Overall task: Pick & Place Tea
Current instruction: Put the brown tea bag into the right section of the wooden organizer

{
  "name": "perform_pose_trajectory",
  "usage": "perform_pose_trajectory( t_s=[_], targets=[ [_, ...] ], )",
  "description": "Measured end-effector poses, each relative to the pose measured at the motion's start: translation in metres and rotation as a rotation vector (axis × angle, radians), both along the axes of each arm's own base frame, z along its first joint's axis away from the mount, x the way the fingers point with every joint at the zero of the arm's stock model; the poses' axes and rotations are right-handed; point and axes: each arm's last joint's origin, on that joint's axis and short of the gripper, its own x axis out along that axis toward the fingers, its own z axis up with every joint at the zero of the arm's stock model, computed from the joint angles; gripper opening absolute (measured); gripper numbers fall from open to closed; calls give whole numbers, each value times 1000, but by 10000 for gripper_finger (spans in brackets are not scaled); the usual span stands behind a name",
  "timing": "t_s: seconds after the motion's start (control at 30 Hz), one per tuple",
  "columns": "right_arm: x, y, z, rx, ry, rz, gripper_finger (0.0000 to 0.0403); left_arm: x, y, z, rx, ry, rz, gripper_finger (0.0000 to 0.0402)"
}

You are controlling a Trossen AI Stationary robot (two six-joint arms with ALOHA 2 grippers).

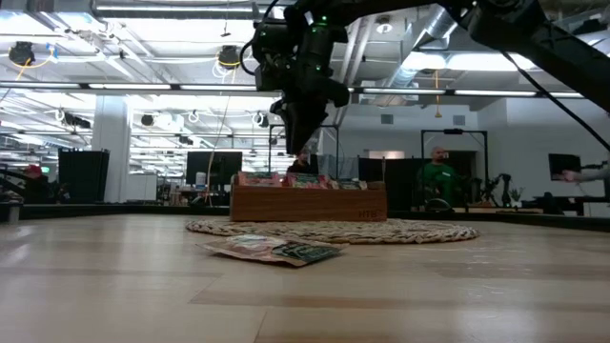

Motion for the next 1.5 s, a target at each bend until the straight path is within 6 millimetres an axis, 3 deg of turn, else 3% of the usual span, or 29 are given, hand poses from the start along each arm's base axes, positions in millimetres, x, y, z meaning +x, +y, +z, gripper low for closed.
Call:
perform_pose_trajectory(
  t_s=[0.23,0.33,0.57,0.77,0.97,1.13,1.3,1.5],
  targets=[
    [0,3,-1,-10,12,-13,99,1,0,1,-9,-11,5,105],
    [-9,7,9,2,49,-42,104,3,-1,3,-31,-37,21,105],
    [-46,34,63,189,80,-78,94,14,-3,-8,27,-32,137,105],
    [-91,69,128,230,-48,-104,73,25,-15,-25,88,-50,207,105],
    [-151,103,176,273,-137,-141,74,34,-28,-69,56,-64,198,105],
    [-190,129,196,320,-189,-164,81,53,-37,-119,7,-75,145,105],
    [-213,147,204,276,-219,-234,84,75,-40,-172,55,23,191,105],
    [-222,165,203,267,-202,-231,84,90,-47,-217,126,146,111,105]
  ],
)
